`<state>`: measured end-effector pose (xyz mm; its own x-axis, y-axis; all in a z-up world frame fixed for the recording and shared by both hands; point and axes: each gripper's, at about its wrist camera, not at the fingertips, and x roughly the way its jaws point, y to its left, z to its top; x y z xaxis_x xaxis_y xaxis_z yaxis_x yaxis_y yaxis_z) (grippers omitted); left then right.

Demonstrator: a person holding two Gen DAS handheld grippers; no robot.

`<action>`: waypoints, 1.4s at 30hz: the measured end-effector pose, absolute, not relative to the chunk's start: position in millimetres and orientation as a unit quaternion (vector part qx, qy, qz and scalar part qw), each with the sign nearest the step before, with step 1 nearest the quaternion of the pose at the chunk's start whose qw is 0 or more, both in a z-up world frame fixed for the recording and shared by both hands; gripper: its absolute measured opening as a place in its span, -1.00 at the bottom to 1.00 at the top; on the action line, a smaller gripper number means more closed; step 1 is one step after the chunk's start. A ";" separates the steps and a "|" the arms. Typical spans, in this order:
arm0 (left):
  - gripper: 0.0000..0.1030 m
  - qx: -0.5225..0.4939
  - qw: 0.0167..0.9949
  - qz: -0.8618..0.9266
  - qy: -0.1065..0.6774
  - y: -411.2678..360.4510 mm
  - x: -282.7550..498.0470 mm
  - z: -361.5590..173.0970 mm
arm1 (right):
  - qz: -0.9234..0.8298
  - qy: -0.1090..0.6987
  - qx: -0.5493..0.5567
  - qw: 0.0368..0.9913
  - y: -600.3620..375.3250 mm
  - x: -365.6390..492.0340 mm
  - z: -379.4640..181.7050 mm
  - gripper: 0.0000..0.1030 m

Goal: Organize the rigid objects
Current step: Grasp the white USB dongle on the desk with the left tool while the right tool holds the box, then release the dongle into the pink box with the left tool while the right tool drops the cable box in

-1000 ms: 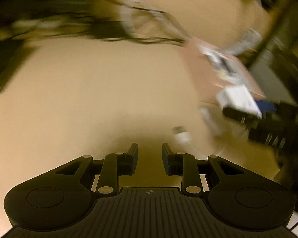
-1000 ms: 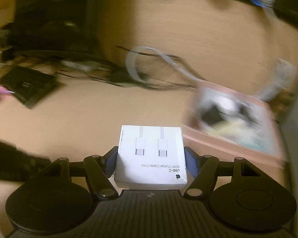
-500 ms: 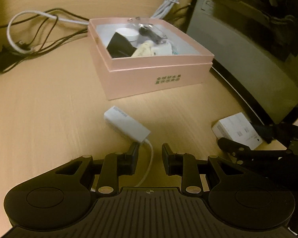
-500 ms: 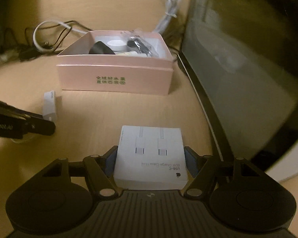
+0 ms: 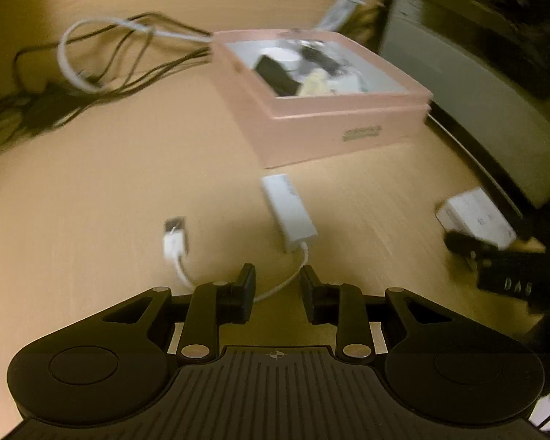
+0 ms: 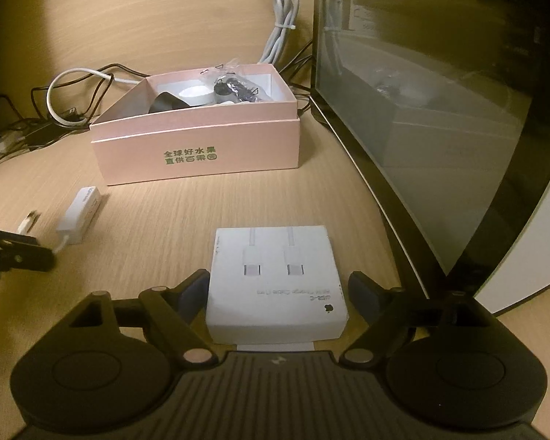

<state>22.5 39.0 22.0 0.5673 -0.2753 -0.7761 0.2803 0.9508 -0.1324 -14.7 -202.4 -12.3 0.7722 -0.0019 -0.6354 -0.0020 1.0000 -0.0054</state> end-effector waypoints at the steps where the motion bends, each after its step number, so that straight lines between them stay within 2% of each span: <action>1: -0.40 -0.017 0.885 -0.158 0.438 43.0 25.5 24.5 | 0.000 0.337 -0.003 0.941 -202.1 -14.8 -12.5 0.64; 5: -0.40 -0.068 0.892 -0.163 0.416 38.8 43.4 38.0 | -0.001 0.336 -0.003 0.942 -202.1 -15.1 -12.3 0.65; 9: -0.40 -0.020 0.896 -0.137 0.421 14.2 62.5 33.3 | 0.000 0.337 -0.003 0.942 -202.7 -14.6 -12.2 0.65; 11: -0.32 -0.008 0.893 -0.121 0.434 10.6 66.8 26.4 | 0.000 0.337 -0.002 0.942 -202.5 -14.8 -12.1 0.65; 14: -0.36 -0.003 0.891 -0.115 0.439 9.8 69.6 19.5 | 0.002 0.338 -0.001 0.941 -201.9 -14.9 -12.2 0.68; 15: -0.37 -0.001 0.892 -0.115 0.438 9.4 70.3 18.9 | 0.003 0.339 0.000 0.941 -201.5 -15.2 -12.4 0.72; 17: -0.37 -0.002 0.891 -0.117 0.439 6.9 74.3 18.7 | 0.019 0.349 -0.001 0.937 -199.6 -13.2 -12.4 1.00; 23: -0.37 0.006 0.893 -0.115 0.434 0.8 73.4 17.6 | 0.038 0.374 -0.013 0.927 -197.1 -8.5 -9.9 1.00; 24: -0.37 0.011 0.895 -0.115 0.432 -0.6 72.1 17.2 | 0.044 0.378 -0.015 0.925 -197.8 -7.3 -8.8 0.99; 26: -0.37 0.020 0.895 -0.117 0.430 -2.8 69.8 16.9 | 0.047 0.377 -0.011 0.925 -201.8 -5.7 -5.5 0.80; 28: -0.44 0.032 0.895 -0.122 0.428 -4.7 66.6 16.7 | 0.042 0.373 -0.008 0.927 -205.8 -6.0 -1.8 0.34; 31: -0.52 0.044 0.895 -0.140 0.422 -5.8 59.6 15.4 | 0.049 0.381 -0.005 0.923 -210.4 -6.1 4.6 0.33; 37: -0.53 0.015 0.884 -0.180 0.431 -1.3 34.2 17.0 | 0.062 0.351 -0.034 0.934 -209.4 -31.0 35.1 0.33; 42: -0.53 -0.006 0.890 -0.208 0.405 -0.3 10.4 38.2 | 0.061 0.331 -0.041 0.941 -211.9 -53.0 53.9 0.33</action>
<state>10.4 -0.3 38.2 0.5855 -0.3753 -0.7186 0.3651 0.9135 -0.1796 -53.0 -211.9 53.9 0.7730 0.0867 -0.6284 -0.1410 0.9893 -0.0369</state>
